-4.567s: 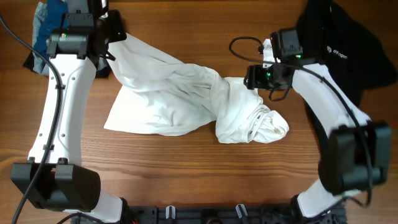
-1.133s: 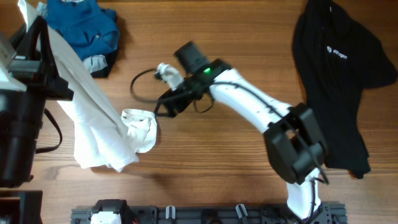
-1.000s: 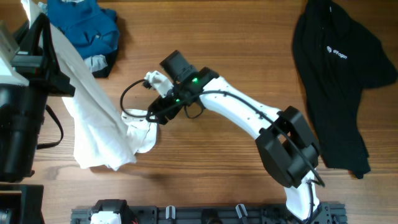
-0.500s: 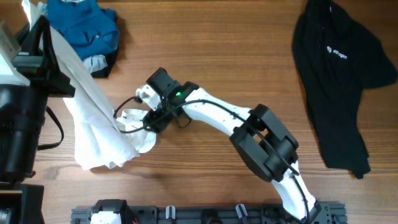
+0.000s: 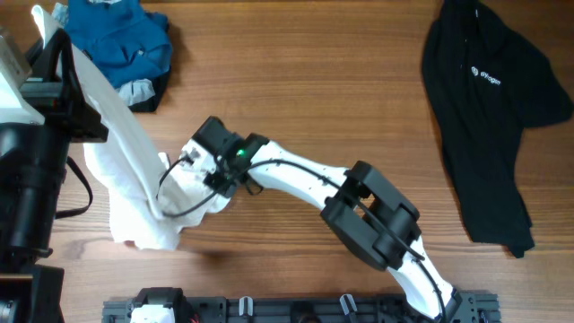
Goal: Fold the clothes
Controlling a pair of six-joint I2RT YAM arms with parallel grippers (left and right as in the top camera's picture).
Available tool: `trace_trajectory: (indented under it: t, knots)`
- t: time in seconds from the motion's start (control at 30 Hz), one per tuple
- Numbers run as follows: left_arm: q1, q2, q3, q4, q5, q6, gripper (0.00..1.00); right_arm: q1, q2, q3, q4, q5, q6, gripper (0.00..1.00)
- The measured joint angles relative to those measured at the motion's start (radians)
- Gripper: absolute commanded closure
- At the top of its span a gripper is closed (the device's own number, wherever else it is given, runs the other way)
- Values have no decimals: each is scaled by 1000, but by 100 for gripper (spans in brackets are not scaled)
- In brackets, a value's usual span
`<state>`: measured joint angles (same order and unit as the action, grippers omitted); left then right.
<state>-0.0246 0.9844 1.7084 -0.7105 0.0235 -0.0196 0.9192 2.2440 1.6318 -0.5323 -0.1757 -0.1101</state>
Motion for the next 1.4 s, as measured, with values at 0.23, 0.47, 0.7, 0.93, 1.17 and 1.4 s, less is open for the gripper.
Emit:
trace_trajectory:
  t: [0.23, 0.47, 0.7, 0.93, 1.17, 1.4]
  knots:
    - [0, 11, 0, -21, 0, 0, 96, -249, -138, 8, -95, 33, 26, 96]
    - [0, 117, 0, -130, 0, 0, 96, -507, -311, 33, -360, -97, 31, 96]
    - [0, 319, 5, -344, -2, 0, 96, -587, -310, -38, -462, -121, 84, 96]
    - [0, 634, 3, -413, -6, 0, 96, -840, -310, -142, -529, -124, 146, 73]
    - [0, 760, 3, -413, -8, 0, 96, -902, -310, -237, -528, -123, 136, 46]
    - [0, 762, 3, -405, -8, 0, 96, -900, -326, -186, -477, -123, 113, 43]
